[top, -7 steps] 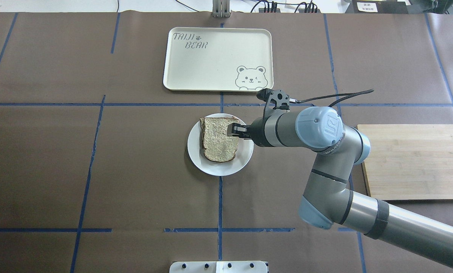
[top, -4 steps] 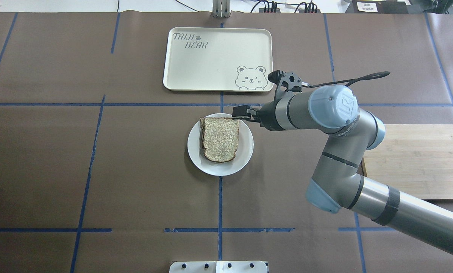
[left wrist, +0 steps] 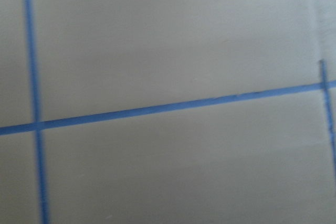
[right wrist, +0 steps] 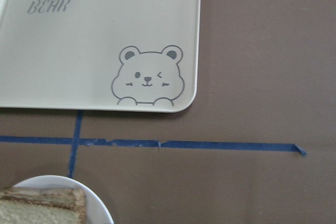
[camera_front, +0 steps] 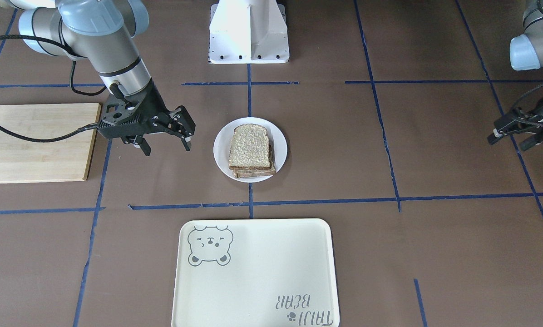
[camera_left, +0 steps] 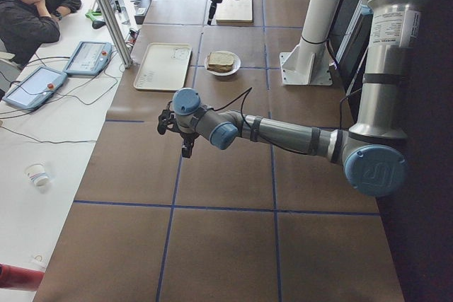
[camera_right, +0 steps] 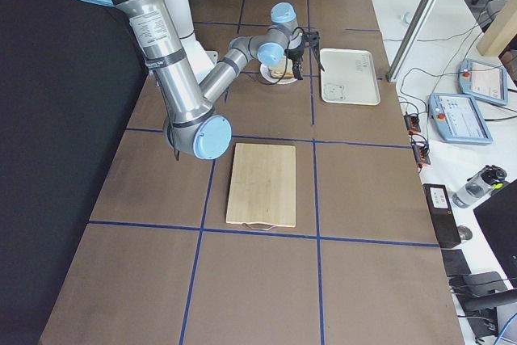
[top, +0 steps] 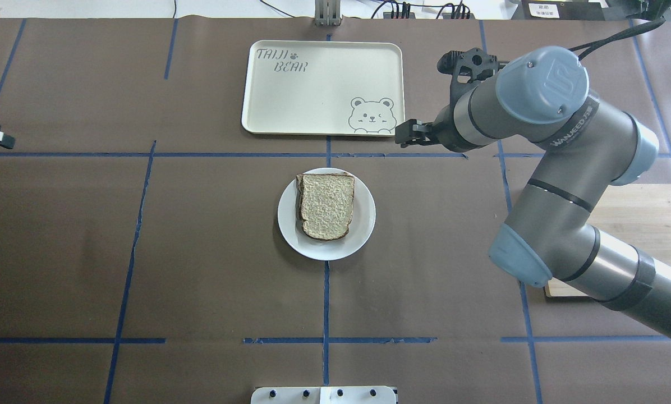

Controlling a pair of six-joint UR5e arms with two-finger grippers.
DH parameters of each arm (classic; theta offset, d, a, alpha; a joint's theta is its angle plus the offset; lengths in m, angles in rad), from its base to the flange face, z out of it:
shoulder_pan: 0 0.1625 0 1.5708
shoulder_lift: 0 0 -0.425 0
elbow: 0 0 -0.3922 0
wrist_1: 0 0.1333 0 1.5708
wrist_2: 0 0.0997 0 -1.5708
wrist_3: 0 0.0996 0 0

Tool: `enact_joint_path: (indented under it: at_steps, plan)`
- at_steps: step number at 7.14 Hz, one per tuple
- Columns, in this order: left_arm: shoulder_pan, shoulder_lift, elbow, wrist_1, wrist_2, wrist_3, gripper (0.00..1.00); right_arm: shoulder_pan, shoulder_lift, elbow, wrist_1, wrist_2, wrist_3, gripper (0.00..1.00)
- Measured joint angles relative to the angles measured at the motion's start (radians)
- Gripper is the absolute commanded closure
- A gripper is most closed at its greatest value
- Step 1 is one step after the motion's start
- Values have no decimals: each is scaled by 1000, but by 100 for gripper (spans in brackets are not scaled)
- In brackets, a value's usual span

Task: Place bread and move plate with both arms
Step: 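Raise the right gripper away from the plate while the left arm reaches in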

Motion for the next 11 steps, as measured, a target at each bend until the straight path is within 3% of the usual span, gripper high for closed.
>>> enact_joint_path:
  at_steps: [2,3,6,10,11]
  plan:
    - [71,-38,18,-231,7,-322,0,67,-1,73,-241,12,-241,0]
    - [100,-53,22,-306,26,-433,0,107,-10,85,-286,49,-313,0]
    - [234,-101,116,-615,167,-750,0,246,-70,92,-313,219,-458,0]
    - [439,-145,177,-954,412,-1094,0,302,-103,90,-313,299,-493,0]
    - [508,-163,184,-978,492,-1119,8,313,-111,90,-312,317,-494,0]
